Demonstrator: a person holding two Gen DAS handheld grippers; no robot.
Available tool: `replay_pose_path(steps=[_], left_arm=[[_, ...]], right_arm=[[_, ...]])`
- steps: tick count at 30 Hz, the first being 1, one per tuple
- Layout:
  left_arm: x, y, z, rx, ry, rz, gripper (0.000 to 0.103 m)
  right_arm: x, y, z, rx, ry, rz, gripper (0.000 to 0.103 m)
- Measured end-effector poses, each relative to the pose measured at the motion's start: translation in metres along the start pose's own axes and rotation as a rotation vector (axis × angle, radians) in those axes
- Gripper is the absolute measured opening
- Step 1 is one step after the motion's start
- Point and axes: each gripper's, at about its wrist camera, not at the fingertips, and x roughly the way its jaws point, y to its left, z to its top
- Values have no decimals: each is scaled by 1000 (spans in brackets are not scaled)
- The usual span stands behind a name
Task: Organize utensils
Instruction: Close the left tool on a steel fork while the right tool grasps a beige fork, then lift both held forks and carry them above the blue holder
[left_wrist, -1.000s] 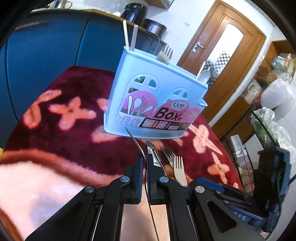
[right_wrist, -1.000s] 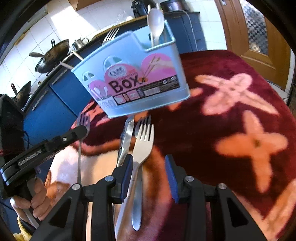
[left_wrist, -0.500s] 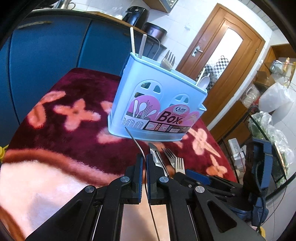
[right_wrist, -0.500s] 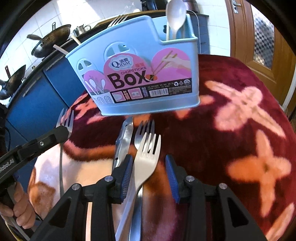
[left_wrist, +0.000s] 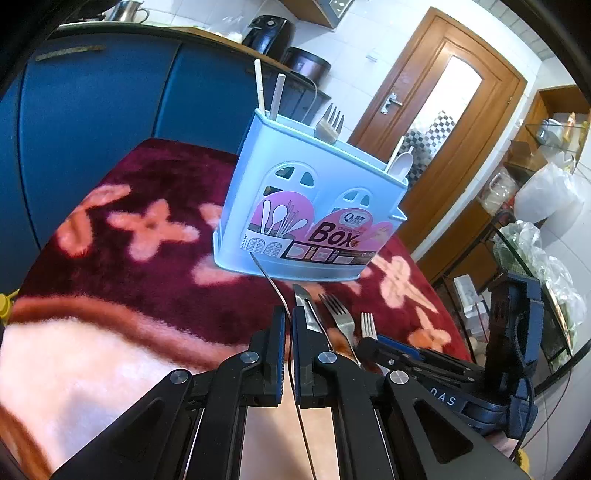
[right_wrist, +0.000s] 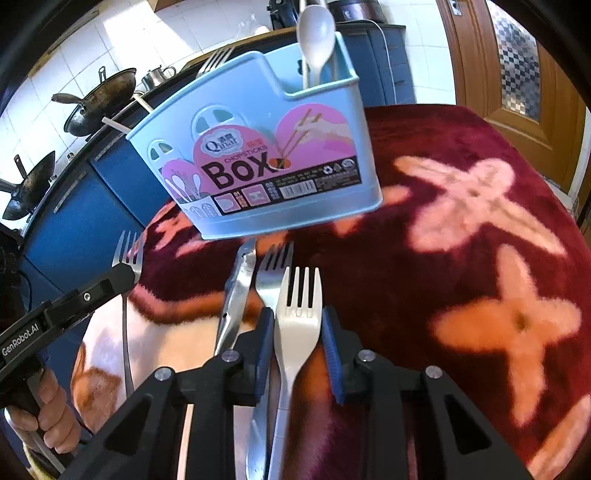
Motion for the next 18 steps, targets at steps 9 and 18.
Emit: replay_pose_path(steps=[9, 18], left_arm=[[0, 0, 0, 0, 0, 0, 3], [-2, -3, -2, 6, -3, 3, 3]], right_arm=[[-8, -5, -5, -19, -27, -168, 31], [-12, -39, 4, 90, 35, 68, 45]])
